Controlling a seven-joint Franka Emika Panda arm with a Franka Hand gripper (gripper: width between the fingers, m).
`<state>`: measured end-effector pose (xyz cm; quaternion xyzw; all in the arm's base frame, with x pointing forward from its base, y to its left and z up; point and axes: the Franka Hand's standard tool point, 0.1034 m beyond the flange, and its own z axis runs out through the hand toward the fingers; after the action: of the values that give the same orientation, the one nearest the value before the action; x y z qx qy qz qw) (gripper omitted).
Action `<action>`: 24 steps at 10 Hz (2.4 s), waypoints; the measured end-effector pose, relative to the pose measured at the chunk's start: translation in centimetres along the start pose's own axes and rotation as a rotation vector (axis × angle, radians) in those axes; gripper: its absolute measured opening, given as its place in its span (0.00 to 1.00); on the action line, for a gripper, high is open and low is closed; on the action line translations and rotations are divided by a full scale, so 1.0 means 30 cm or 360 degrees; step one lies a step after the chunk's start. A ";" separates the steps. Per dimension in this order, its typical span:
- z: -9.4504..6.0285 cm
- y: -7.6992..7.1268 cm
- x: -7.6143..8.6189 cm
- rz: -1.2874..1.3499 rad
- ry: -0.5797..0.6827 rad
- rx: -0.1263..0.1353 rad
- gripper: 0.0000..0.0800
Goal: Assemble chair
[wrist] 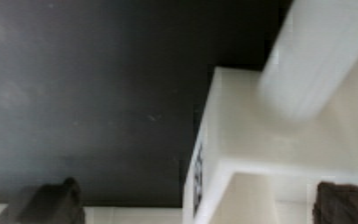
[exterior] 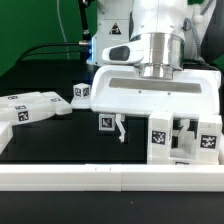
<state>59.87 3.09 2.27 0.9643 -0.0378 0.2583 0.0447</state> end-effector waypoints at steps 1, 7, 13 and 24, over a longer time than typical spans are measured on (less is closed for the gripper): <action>0.006 -0.005 0.003 -0.0002 0.0001 0.0002 0.81; 0.015 -0.011 0.007 -0.0007 0.0004 0.0003 0.31; 0.014 -0.009 0.009 -0.0006 0.0007 0.0003 0.04; -0.197 0.105 0.081 0.0109 -0.0477 0.0157 0.04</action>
Offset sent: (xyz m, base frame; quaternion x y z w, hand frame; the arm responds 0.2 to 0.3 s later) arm 0.0000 0.0000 0.0000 0.0000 0.0000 0.0000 1.0000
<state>58.74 0.47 8.80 0.9912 -0.0642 0.1145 -0.0178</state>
